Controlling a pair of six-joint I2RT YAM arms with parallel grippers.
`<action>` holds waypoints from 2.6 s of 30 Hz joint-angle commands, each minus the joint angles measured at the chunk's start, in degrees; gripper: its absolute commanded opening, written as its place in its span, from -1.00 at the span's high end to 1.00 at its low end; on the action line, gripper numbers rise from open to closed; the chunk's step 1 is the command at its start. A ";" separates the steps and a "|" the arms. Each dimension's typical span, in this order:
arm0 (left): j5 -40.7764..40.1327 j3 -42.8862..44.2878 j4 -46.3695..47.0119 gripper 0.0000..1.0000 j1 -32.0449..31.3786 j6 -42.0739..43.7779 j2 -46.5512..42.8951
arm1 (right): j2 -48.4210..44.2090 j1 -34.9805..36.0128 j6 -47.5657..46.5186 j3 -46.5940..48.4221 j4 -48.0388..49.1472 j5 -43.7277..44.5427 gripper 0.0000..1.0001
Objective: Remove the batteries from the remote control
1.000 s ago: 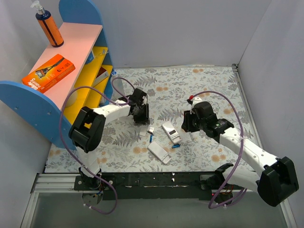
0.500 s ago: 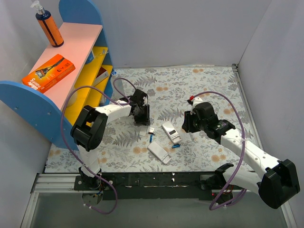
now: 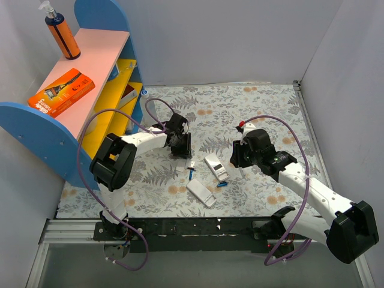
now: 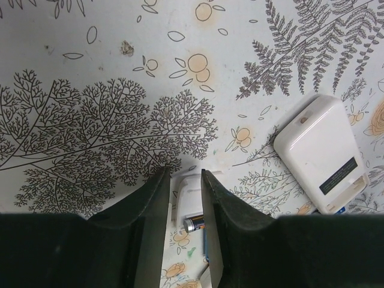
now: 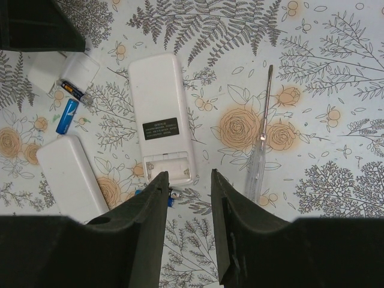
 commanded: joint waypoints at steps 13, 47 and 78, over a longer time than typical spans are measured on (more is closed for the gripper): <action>-3.93 -0.65 -1.11 0.60 -2.27 1.97 1.31 | -1.29 0.05 -0.41 -1.44 0.54 -0.07 0.18; -7.27 -2.50 -4.28 0.90 -2.98 5.75 -2.47 | -1.64 0.05 0.11 -1.70 0.28 -0.51 0.18; -21.61 -5.23 9.96 1.00 -8.08 4.96 -7.83 | 6.25 3.99 4.50 -3.38 25.48 -22.49 0.15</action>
